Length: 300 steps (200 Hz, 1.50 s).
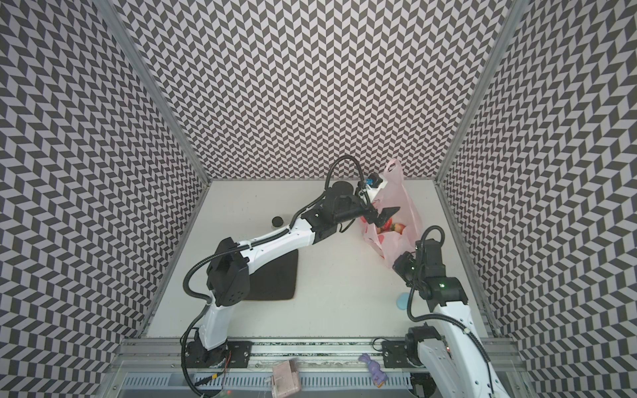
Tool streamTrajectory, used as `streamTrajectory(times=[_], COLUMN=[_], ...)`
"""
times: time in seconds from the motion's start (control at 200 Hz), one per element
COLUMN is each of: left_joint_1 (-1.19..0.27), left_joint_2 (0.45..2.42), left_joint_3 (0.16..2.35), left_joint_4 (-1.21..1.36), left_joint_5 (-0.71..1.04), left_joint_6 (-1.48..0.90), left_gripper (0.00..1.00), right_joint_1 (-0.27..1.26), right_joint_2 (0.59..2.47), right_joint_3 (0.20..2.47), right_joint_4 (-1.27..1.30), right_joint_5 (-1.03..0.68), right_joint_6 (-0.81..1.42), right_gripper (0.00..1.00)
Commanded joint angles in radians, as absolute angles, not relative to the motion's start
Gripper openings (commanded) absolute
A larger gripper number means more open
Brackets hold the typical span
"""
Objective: Take the fake fruits out of the plastic bag
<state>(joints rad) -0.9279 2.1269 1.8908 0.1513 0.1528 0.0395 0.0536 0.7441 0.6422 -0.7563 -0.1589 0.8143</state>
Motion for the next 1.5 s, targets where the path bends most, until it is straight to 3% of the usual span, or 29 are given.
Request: streamTrajectory(times=[0.0, 0.165, 0.27, 0.391, 0.441, 0.611, 0.746, 1.007, 1.302, 1.402, 1.497], left_joint_1=[-0.940, -0.936, -0.927, -0.916, -0.907, -0.881, -0.854, -0.804, -0.788, -0.794, -0.797], left_joint_2=[2.177, 2.189, 2.192, 2.203, 2.209, 2.188, 2.095, 1.789, 1.439, 1.327, 1.221], left_joint_3=[1.973, 1.982, 1.982, 1.994, 2.010, 2.027, 1.952, 1.609, 1.145, 1.000, 0.901], left_joint_4=[0.137, 0.173, 0.204, 0.255, 0.262, 0.295, 0.336, 0.407, 0.440, 0.391, 0.324], left_joint_5=[-0.059, -0.221, -0.236, -0.198, -0.176, -0.089, -0.048, -0.139, -0.230, -0.230, -0.211], left_joint_6=[0.016, 0.000, -0.016, -0.037, -0.054, -0.099, -0.162, -0.210, -0.328, -0.377, -0.425], left_gripper=[1.00, 1.00, 1.00, 0.89, 0.77, 0.22, 0.01, 0.00, 0.00, 0.09, 0.34], right_joint_1=[0.051, 0.051, 0.051, 0.051, 0.050, 0.051, 0.051, 0.051, 0.051, 0.051, 0.052], right_joint_2=[0.751, 0.767, 0.775, 0.786, 0.790, 0.795, 0.816, 0.953, 0.985, 0.960, 0.914], right_joint_3=[0.632, 0.633, 0.635, 0.647, 0.658, 0.742, 0.859, 1.053, 0.959, 0.863, 0.789], right_joint_4=[-0.748, -0.752, -0.746, -0.745, -0.750, -0.723, -0.654, -0.558, -0.592, -0.654, -0.689], right_joint_5=[-0.177, -0.181, -0.172, -0.154, -0.144, -0.090, -0.053, -0.077, -0.320, -0.390, -0.423], right_joint_6=[0.821, 0.802, 0.784, 0.764, 0.754, 0.709, 0.639, 0.510, 0.603, 0.635, 0.658], right_gripper=[0.17, 0.17, 0.18, 0.18, 0.18, 0.18, 0.18, 0.18, 0.18, 0.18, 0.20])
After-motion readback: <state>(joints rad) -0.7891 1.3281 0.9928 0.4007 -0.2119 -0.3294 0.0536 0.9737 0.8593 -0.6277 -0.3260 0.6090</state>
